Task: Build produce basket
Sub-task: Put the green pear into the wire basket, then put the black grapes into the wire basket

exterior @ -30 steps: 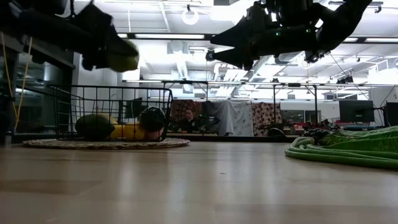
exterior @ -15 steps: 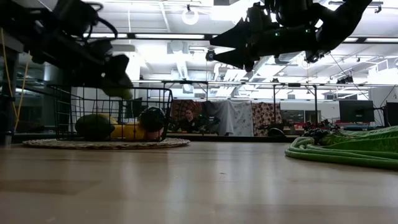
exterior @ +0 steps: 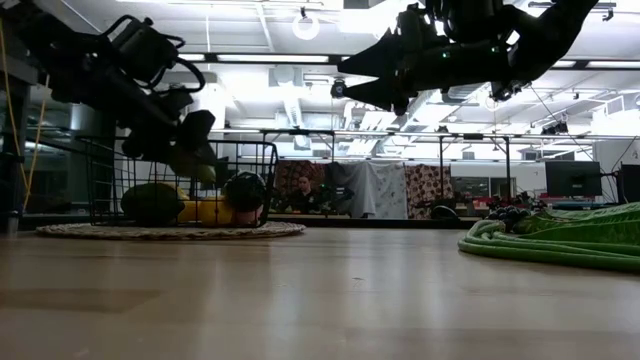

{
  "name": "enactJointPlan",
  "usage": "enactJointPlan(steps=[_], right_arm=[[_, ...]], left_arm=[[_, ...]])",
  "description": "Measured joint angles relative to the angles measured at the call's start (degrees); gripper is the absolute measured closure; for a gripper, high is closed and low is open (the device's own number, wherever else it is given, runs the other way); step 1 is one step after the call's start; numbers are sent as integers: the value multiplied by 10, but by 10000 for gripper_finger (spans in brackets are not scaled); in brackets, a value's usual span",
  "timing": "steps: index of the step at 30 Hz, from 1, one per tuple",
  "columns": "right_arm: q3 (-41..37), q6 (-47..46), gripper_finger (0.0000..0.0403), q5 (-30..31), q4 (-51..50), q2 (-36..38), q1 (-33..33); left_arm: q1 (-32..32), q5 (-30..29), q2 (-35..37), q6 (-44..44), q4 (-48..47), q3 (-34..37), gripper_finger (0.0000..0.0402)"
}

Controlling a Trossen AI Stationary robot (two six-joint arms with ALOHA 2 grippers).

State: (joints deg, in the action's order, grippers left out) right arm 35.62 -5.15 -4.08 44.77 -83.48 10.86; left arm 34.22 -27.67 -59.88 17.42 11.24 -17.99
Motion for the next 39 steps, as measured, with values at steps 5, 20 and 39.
enactJointPlan(steps=[5, 20, 39], right_arm=[[0, 0, 71, 0, -8, 0, 0], [0, -4, 71, 0, -10, 0, 0], [0, -9, 71, 8, -8, 0, 0]], left_arm=[[0, 0, -1, -5, 13, -1, 64], [-1, 26, -1, -35, 12, -1, 64], [-2, 64, 20, -57, 9, -4, 3]])
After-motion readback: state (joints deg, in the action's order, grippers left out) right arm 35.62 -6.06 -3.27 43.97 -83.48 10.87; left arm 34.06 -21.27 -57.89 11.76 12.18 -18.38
